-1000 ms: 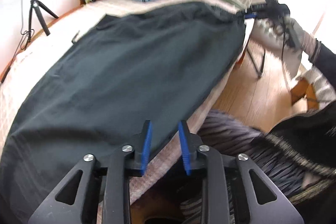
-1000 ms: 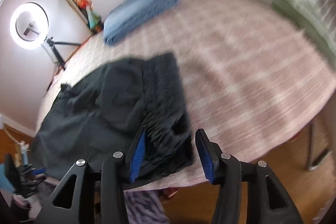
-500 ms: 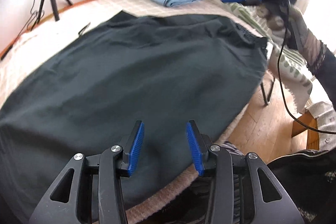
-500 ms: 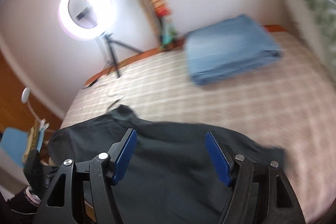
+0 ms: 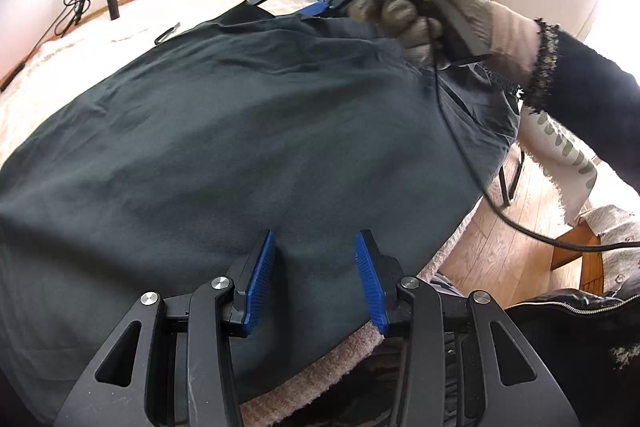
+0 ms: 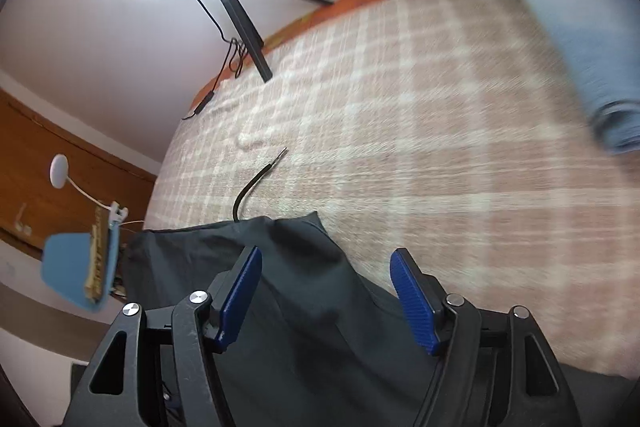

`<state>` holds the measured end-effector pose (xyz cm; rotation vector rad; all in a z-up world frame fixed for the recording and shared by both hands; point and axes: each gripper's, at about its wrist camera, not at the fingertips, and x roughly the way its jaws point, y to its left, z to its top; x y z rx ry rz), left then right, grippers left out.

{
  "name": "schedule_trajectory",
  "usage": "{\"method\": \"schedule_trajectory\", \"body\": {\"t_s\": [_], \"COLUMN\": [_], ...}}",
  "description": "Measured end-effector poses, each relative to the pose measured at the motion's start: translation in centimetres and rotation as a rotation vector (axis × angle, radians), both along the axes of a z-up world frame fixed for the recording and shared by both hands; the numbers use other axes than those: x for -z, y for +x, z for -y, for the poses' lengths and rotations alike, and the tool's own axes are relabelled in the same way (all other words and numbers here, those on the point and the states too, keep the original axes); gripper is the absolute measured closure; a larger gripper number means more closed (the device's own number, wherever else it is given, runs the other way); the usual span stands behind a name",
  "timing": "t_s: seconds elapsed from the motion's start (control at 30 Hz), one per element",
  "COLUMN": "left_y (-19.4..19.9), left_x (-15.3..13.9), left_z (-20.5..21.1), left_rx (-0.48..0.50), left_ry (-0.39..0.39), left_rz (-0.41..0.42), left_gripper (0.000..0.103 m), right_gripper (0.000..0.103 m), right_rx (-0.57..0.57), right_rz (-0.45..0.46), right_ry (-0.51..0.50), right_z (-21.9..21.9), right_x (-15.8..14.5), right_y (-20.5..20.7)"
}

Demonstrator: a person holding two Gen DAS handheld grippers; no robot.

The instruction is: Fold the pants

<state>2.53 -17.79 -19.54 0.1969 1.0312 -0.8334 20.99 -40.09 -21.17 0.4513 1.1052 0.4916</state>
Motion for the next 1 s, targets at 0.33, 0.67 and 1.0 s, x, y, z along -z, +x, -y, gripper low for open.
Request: {"method": "schedule_trajectory", "body": {"t_s": [0.33, 0.67, 1.0], "left_y": [0.1, 0.0, -0.5], "left_x": [0.0, -1.6, -7.7], "left_z": [-0.2, -2.5, -15.2], "left_rx": [0.002, -0.097, -0.429], "left_ry": [-0.020, -0.038, -0.195], "left_rz": [-0.001, 0.005, 0.043], "left_gripper": [0.063, 0.063, 0.048], "right_gripper": [0.100, 0.095, 0.046], "right_rx": [-0.061, -0.041, 0.026], "right_rz": [0.174, 0.132, 0.251], "right_ry": [-0.200, -0.356, -0.313], "right_z": [-3.6, -4.8, -4.9], "right_x": [-3.0, -1.1, -6.6], "right_y": [-0.3, 1.4, -2.0]}}
